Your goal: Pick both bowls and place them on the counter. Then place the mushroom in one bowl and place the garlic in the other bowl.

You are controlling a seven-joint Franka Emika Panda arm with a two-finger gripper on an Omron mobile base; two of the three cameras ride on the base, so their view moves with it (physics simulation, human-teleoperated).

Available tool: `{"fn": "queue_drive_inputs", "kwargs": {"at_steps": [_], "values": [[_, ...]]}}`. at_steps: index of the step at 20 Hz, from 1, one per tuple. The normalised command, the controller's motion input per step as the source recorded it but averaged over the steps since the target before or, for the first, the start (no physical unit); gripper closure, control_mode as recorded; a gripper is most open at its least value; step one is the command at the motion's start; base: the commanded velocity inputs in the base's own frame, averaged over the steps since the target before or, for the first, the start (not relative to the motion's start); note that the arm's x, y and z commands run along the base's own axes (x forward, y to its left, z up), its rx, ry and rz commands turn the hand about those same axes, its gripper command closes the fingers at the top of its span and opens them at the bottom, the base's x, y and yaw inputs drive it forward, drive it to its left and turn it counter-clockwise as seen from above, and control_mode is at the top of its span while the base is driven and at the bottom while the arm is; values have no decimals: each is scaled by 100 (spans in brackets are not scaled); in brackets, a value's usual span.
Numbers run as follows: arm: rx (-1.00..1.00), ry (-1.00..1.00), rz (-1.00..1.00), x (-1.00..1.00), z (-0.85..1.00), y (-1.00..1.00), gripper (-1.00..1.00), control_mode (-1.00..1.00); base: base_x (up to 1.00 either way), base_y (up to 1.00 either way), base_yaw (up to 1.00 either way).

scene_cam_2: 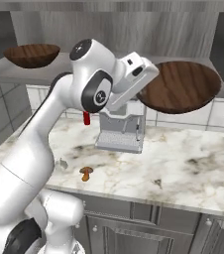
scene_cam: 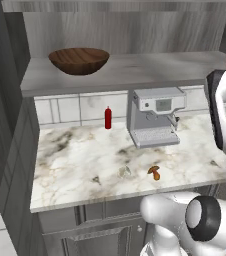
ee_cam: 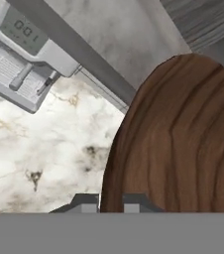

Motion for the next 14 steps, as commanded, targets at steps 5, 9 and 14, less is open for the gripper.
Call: {"fn": "queue_drive_inputs", "kwargs": {"at_steps": [5,9,14], "values": [[0,3,-4,-82,-29,17,100,-100,0,0,0],[1,7,-1,-72,-42,25,100,-100,0,0,0],[3,10,0,-45,-42,34,100,-100,0,0,0]]}}
